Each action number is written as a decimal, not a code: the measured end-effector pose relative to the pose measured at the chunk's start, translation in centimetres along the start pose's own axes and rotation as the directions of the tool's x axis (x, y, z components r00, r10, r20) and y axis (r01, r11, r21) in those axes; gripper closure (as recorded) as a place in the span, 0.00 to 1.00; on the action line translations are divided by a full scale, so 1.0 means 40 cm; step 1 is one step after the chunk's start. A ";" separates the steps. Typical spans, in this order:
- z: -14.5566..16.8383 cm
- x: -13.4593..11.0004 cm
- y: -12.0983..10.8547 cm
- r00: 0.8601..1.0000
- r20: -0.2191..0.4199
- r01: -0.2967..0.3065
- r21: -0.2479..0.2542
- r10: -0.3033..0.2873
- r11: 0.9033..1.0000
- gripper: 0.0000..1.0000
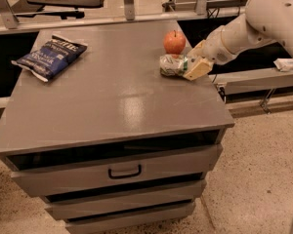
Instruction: Move 7up can near apple
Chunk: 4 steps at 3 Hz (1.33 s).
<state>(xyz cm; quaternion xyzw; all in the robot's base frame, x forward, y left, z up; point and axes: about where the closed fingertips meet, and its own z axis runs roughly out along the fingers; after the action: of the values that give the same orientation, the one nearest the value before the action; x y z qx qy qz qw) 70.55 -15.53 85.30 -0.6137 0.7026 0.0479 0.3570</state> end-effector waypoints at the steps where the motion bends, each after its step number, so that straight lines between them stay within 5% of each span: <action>1: 0.005 0.011 -0.076 1.000 -0.001 0.019 0.020 -0.019 1.000 1.00; 2: 0.007 0.017 -0.090 1.000 -0.002 0.013 0.011 -0.013 1.000 1.00; 4: 0.047 0.025 -0.088 1.000 -0.001 -0.002 -0.032 0.002 0.999 0.60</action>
Offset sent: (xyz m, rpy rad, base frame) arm 0.0423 -0.0219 0.0224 -0.0190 -0.0525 -0.0056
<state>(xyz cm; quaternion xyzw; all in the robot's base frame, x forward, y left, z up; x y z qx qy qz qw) 74.56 -16.24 84.65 -0.6187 0.7025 0.0589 0.3468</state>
